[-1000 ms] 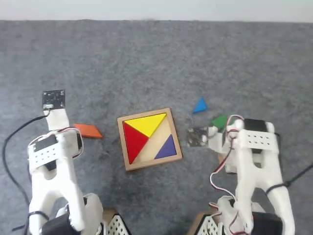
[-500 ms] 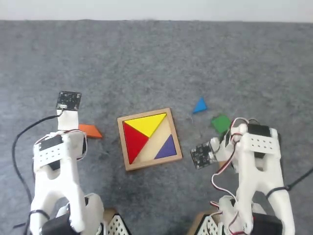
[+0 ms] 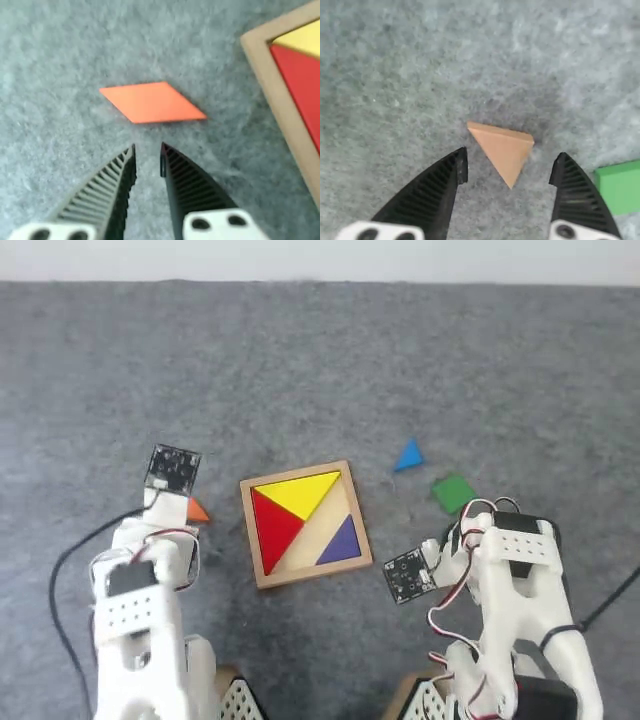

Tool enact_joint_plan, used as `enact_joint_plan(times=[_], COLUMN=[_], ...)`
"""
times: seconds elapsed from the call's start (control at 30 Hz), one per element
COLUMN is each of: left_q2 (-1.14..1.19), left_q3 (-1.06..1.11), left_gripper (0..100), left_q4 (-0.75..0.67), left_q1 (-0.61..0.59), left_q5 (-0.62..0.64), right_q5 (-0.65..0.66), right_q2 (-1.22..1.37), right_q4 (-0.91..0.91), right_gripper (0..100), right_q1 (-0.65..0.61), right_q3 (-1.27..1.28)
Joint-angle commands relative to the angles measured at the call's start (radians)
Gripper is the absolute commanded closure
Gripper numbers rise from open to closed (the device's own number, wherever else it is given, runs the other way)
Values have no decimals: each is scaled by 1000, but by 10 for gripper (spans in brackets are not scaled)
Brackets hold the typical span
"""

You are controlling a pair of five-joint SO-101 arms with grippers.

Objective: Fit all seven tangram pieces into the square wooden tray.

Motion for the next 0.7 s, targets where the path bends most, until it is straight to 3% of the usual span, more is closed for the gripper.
enact_joint_plan(times=[0.0, 0.23, 0.43, 0.67], left_q2=[-209, -296, -295, -295], left_q3=[53, 82, 82, 82], left_gripper=[920, 919, 919, 919], left_q4=[-18, 21, 23, 23], left_q1=[8, 8, 8, 8], left_q5=[11, 11, 11, 11], right_q5=[-23, -25, -26, -60], right_q2=[-36, 27, 208, 236], right_q4=[-16, -105, -122, -122], right_gripper=[725, 726, 812, 779], right_q1=[-16, -12, -8, -19], right_q3=[-11, -11, -91, -115])
